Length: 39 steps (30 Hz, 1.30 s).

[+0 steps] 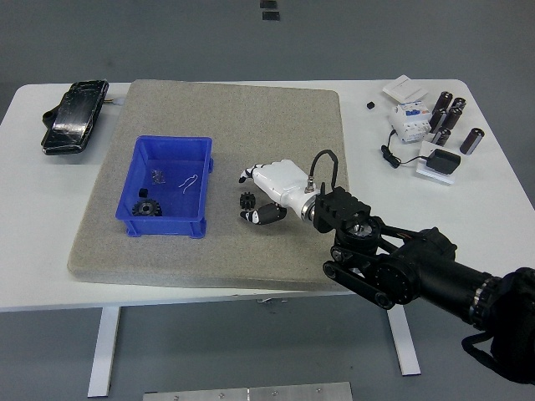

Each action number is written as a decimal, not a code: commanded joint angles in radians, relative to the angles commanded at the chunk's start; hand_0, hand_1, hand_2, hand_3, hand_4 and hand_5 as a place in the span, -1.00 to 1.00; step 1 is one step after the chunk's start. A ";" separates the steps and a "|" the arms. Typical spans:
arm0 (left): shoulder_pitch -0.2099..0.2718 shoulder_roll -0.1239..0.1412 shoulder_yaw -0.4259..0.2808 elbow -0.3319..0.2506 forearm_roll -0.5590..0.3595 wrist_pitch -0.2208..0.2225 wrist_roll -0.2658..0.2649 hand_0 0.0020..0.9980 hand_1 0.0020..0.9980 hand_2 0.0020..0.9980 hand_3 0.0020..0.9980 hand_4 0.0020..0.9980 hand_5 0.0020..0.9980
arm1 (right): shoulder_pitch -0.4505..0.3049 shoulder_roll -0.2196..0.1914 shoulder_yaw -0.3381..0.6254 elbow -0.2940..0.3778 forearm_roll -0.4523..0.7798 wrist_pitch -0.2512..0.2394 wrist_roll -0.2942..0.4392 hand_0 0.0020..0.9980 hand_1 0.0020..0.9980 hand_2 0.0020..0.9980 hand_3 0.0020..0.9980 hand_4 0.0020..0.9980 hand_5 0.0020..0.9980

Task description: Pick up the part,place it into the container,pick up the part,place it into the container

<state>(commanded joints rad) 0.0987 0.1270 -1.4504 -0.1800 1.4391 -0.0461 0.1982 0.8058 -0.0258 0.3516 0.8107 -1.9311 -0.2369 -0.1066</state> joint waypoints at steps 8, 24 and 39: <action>-0.003 0.000 0.000 0.000 0.003 -0.001 0.000 0.34 0.30 0.29 0.10 0.39 -0.06 | 0.001 0.016 -0.012 -0.023 0.012 -0.012 0.001 -0.26 -0.07 0.10 0.36 0.37 -0.26; -0.004 0.001 0.000 0.000 0.002 -0.001 0.000 0.34 0.30 0.30 0.10 0.39 -0.06 | -0.004 0.026 -0.032 -0.044 0.029 -0.024 0.002 -0.28 -0.07 0.03 0.33 0.26 -0.61; -0.005 0.001 -0.001 0.000 -0.001 0.000 -0.001 0.34 0.30 0.30 0.09 0.39 -0.06 | -0.004 0.026 -0.038 -0.053 0.066 -0.038 0.015 -0.32 -0.08 -0.14 0.16 0.15 -0.61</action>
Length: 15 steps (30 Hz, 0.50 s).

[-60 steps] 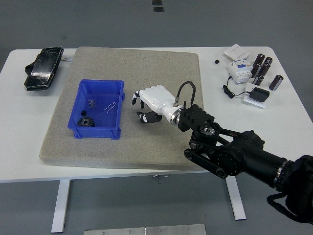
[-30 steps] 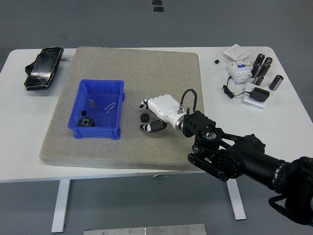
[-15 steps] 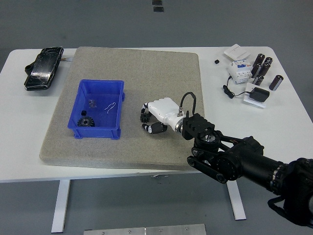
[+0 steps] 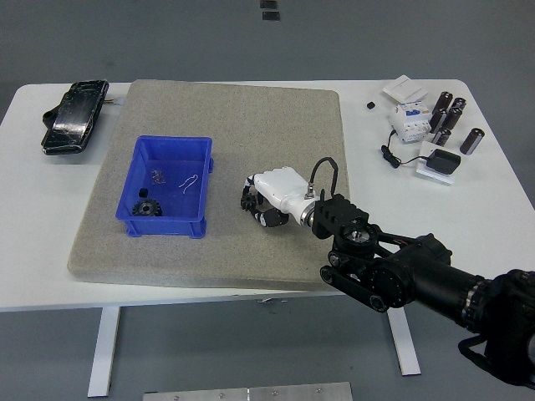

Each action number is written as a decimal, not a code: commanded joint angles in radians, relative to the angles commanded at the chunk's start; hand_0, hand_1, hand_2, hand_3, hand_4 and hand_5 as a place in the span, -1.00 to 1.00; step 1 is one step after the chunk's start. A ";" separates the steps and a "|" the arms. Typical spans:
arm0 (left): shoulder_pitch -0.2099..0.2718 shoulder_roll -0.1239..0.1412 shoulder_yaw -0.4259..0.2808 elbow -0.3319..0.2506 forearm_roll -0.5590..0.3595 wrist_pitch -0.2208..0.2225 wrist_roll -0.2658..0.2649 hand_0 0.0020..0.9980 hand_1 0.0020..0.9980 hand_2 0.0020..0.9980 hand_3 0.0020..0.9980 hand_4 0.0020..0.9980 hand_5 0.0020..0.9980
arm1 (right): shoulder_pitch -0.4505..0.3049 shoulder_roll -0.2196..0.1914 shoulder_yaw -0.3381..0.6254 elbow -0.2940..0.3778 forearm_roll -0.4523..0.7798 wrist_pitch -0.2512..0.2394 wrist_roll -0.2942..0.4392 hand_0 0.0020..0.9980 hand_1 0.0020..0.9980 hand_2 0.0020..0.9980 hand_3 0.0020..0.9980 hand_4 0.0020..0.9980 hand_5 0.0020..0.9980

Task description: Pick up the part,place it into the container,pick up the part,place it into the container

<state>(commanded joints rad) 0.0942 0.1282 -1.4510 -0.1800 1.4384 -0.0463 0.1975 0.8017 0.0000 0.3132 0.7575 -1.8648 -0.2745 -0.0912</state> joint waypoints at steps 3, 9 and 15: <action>0.000 0.000 -0.001 0.000 0.000 0.000 0.000 0.34 0.30 0.30 0.09 0.39 -0.06 | 0.000 0.000 0.000 0.001 0.003 -0.002 0.002 -0.32 -0.08 -0.14 0.16 0.15 -0.61; 0.001 0.000 0.001 0.000 -0.002 0.001 -0.001 0.34 0.30 0.30 0.10 0.39 -0.06 | 0.000 0.000 0.004 0.005 0.016 -0.009 0.009 -0.32 -0.07 -0.15 0.16 0.13 -0.59; 0.001 0.000 0.001 0.000 -0.003 0.001 -0.001 0.34 0.30 0.30 0.10 0.38 -0.05 | 0.002 0.000 0.013 0.013 0.044 -0.013 0.018 -0.32 -0.08 -0.17 0.14 0.10 -0.54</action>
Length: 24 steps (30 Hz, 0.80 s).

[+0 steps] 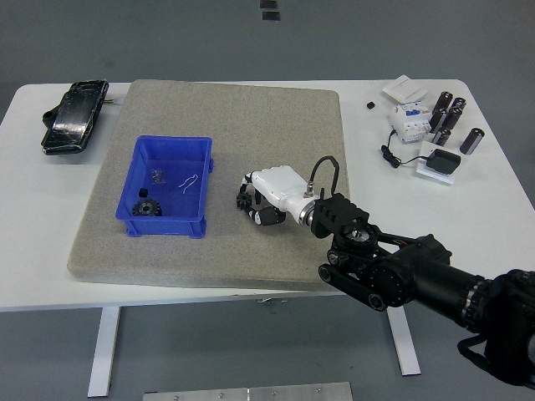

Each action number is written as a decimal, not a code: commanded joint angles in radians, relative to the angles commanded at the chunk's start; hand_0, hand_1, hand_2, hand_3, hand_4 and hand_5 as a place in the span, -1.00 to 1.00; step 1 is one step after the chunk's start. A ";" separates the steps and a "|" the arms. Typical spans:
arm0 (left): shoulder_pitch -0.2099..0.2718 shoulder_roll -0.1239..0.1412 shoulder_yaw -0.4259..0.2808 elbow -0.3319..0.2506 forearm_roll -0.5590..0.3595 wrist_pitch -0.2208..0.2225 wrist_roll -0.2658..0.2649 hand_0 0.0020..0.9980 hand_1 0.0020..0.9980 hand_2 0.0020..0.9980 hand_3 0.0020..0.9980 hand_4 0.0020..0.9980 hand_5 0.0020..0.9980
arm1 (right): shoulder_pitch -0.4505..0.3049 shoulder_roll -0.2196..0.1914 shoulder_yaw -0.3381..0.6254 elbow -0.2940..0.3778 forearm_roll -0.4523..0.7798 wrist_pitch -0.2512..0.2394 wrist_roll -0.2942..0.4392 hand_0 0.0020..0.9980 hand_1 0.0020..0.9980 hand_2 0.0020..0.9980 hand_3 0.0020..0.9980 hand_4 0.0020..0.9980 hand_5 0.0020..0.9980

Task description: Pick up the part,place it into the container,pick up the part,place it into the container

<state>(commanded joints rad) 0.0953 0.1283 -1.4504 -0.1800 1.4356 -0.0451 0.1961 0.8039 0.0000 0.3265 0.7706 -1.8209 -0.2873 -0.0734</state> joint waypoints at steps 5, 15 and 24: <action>0.001 0.000 0.001 0.000 -0.001 0.000 0.000 0.34 0.30 0.30 0.09 0.39 -0.04 | 0.003 0.000 0.013 0.014 0.009 -0.003 0.003 -0.33 -0.08 -0.19 0.12 0.11 -0.49; 0.004 0.000 0.000 0.000 0.001 0.000 0.001 0.34 0.30 0.30 0.10 0.39 -0.03 | 0.028 0.000 0.020 0.101 0.032 -0.003 -0.004 -0.33 -0.09 -0.22 0.12 0.12 -0.43; 0.004 0.002 0.001 0.000 0.002 -0.001 0.002 0.34 0.30 0.30 0.10 0.40 -0.02 | 0.068 0.000 0.000 0.166 0.026 -0.006 -0.011 -0.33 -0.09 -0.22 0.12 0.12 -0.41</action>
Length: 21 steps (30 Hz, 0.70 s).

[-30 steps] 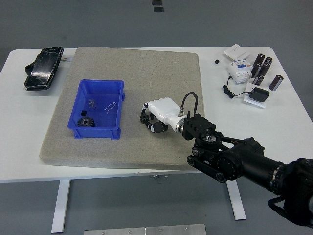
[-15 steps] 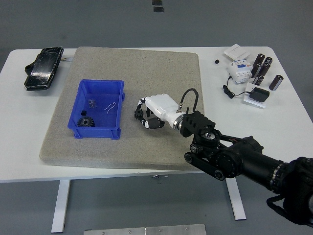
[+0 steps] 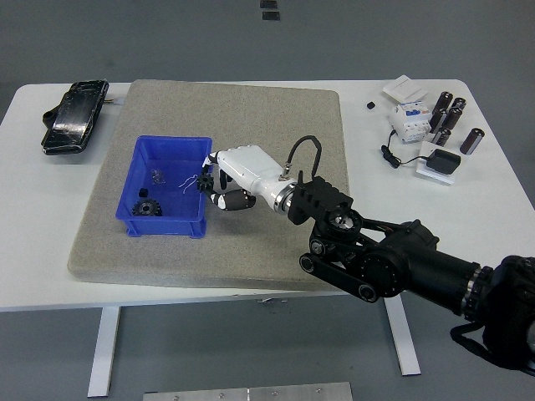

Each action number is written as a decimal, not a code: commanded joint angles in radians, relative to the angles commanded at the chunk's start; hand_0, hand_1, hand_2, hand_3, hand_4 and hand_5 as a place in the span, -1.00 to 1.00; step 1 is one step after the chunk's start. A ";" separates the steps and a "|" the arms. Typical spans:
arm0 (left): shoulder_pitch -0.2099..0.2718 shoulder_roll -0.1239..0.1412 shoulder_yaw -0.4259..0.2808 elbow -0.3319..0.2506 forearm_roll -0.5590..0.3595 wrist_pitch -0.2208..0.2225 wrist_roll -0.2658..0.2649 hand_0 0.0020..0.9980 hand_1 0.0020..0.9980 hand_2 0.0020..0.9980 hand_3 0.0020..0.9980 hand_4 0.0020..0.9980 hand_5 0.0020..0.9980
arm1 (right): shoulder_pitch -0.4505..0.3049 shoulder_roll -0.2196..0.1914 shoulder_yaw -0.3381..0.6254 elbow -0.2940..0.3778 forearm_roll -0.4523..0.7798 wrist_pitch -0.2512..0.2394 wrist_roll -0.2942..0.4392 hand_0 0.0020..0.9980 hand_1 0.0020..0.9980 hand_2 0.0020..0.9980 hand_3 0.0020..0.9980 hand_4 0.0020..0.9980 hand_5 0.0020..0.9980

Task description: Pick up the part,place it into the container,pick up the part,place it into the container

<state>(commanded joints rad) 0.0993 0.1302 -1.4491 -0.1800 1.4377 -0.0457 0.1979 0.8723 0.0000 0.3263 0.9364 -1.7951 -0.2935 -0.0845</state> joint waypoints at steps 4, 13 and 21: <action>0.000 0.001 0.000 0.000 0.001 0.000 0.001 0.34 0.30 0.30 0.10 0.41 0.00 | 0.016 0.000 -0.028 0.010 0.004 -0.001 -0.001 -0.33 -0.09 -0.23 0.12 0.13 -0.39; -0.002 0.004 -0.001 0.000 0.002 0.000 0.002 0.34 0.30 0.30 0.10 0.42 0.03 | 0.045 0.000 -0.098 0.049 0.005 0.001 -0.011 -0.24 0.03 0.11 0.31 0.20 -0.29; -0.003 0.003 -0.001 0.000 0.000 0.000 0.002 0.34 0.30 0.30 0.10 0.42 0.04 | 0.056 0.000 -0.107 0.067 0.016 -0.014 -0.006 0.12 0.36 0.45 0.44 0.31 -0.01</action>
<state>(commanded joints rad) 0.0958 0.1336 -1.4498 -0.1800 1.4382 -0.0456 0.2000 0.9282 0.0000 0.2192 1.0030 -1.7792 -0.3073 -0.0908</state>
